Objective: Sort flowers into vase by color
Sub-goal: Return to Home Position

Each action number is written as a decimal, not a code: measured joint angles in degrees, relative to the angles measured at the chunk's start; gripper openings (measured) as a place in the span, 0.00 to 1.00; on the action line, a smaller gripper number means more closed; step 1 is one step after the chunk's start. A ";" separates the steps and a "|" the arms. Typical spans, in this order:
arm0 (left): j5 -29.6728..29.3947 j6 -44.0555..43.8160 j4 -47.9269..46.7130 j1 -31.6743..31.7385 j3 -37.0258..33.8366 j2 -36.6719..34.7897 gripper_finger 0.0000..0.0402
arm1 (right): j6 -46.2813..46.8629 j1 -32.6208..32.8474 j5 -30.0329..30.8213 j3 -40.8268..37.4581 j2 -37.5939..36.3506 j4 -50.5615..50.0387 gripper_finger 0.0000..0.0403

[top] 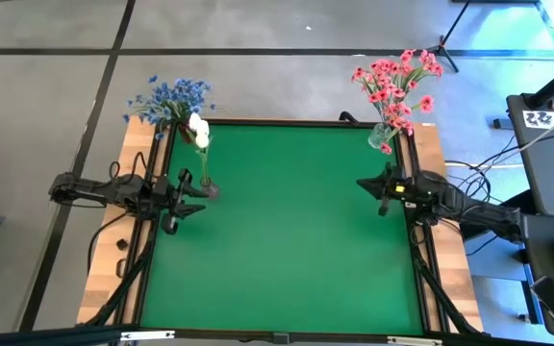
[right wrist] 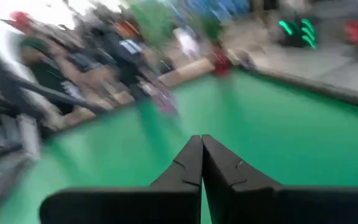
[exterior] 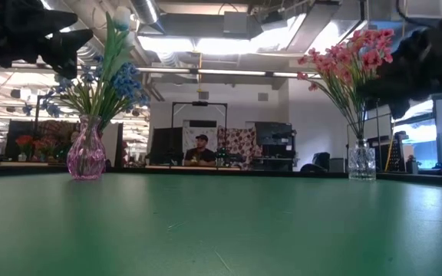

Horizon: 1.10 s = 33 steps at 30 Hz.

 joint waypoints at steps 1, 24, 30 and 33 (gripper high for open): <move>-0.03 0.00 -0.16 -0.04 0.00 0.02 0.38 | -0.33 0.02 -1.88 -0.74 0.13 3.10 0.01; -0.44 -1.25 -8.52 1.46 0.04 0.44 0.38 | -16.88 14.36 -0.25 -3.82 2.60 10.98 0.01; -0.49 -1.27 -8.49 1.46 0.04 0.35 0.38 | -16.89 14.23 -0.69 -3.87 2.51 10.93 0.01; -0.48 -1.27 -8.50 1.45 0.04 0.35 0.38 | -16.87 14.23 -0.70 -3.89 2.51 10.89 0.01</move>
